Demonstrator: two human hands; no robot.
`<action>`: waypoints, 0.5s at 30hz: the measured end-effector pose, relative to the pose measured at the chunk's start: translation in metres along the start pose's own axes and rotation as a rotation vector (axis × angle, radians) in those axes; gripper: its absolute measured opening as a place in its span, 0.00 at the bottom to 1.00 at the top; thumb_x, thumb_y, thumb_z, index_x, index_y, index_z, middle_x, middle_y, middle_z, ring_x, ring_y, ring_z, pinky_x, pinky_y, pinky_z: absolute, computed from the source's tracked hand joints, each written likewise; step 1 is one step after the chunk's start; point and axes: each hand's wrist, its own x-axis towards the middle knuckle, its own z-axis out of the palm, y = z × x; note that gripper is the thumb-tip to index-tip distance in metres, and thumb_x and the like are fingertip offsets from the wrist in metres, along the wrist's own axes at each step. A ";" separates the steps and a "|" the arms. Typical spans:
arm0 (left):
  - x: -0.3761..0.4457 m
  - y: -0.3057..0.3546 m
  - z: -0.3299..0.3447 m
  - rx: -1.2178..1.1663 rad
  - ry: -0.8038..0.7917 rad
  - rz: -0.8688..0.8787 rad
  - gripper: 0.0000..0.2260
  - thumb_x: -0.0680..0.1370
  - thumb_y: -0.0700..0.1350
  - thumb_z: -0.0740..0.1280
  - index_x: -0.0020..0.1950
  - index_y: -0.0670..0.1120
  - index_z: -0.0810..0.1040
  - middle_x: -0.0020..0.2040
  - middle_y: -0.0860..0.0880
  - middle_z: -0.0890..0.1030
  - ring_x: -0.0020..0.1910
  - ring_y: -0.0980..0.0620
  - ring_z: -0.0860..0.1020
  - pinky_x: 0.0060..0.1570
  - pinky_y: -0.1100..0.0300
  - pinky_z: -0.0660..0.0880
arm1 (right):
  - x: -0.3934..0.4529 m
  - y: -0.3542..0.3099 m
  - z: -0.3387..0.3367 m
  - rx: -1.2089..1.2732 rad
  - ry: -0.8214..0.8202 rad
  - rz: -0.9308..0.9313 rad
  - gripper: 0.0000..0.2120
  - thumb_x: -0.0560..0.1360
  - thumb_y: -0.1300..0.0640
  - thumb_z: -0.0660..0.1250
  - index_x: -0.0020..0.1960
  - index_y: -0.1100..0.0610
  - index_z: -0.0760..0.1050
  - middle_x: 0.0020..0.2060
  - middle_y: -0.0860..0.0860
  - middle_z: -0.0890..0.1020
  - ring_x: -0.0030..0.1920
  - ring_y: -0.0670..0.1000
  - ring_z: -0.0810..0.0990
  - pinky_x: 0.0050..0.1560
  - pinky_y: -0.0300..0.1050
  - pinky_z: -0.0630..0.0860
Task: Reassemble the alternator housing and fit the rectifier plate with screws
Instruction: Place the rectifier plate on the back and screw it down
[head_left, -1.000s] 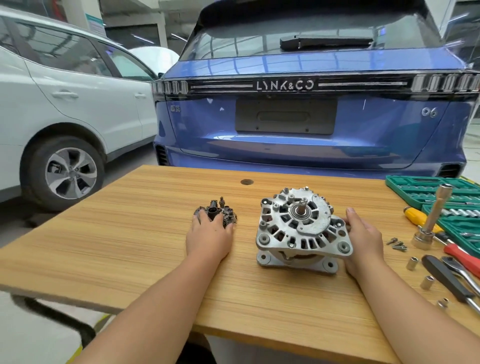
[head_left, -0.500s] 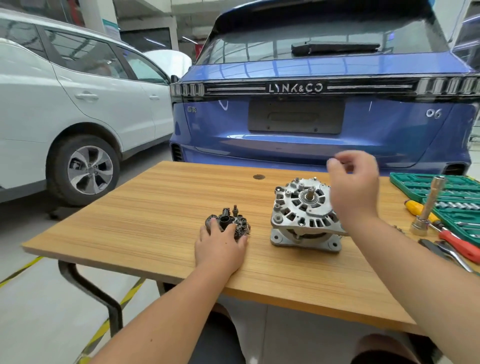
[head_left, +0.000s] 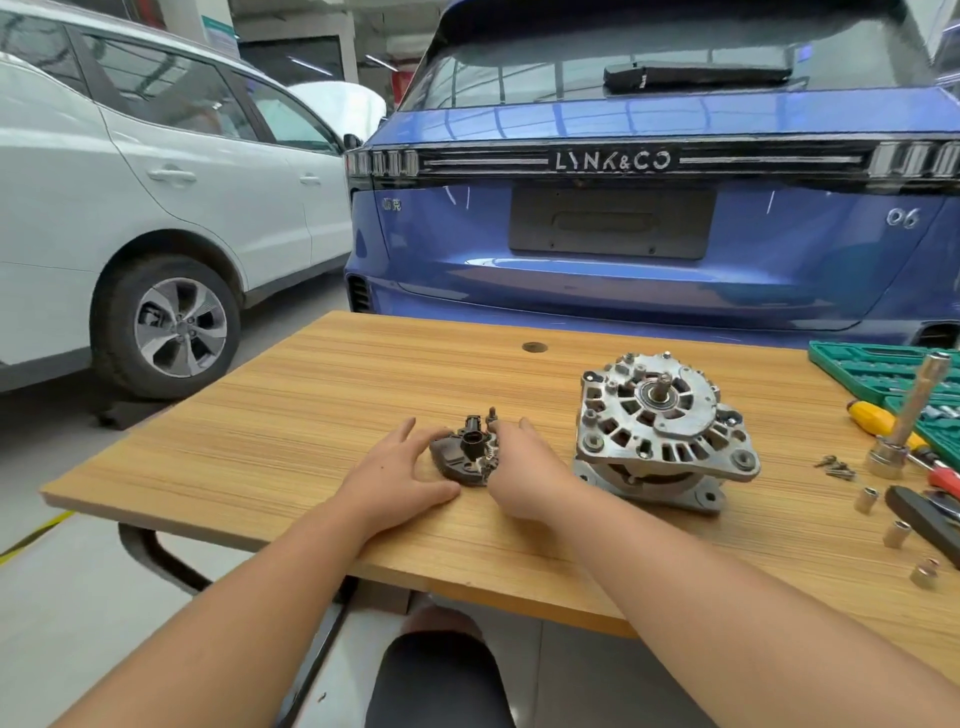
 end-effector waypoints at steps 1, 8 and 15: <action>0.004 0.001 0.000 0.019 -0.017 0.014 0.35 0.71 0.67 0.72 0.75 0.71 0.62 0.84 0.54 0.52 0.81 0.46 0.57 0.76 0.43 0.62 | 0.006 0.001 -0.001 -0.027 0.006 0.003 0.33 0.80 0.65 0.59 0.81 0.51 0.55 0.82 0.57 0.44 0.80 0.62 0.55 0.75 0.57 0.65; 0.017 -0.003 0.004 0.139 -0.020 0.124 0.34 0.71 0.74 0.66 0.75 0.67 0.66 0.79 0.57 0.65 0.77 0.51 0.64 0.76 0.45 0.58 | 0.025 0.010 -0.010 -0.158 -0.050 -0.081 0.31 0.78 0.59 0.65 0.79 0.52 0.62 0.74 0.55 0.68 0.73 0.58 0.68 0.67 0.48 0.68; 0.015 -0.006 0.005 0.068 0.007 0.150 0.31 0.70 0.72 0.68 0.72 0.65 0.71 0.72 0.60 0.74 0.70 0.53 0.71 0.72 0.47 0.66 | 0.023 0.023 -0.003 -0.142 -0.004 -0.134 0.27 0.77 0.51 0.69 0.75 0.51 0.69 0.81 0.52 0.59 0.78 0.55 0.63 0.72 0.47 0.63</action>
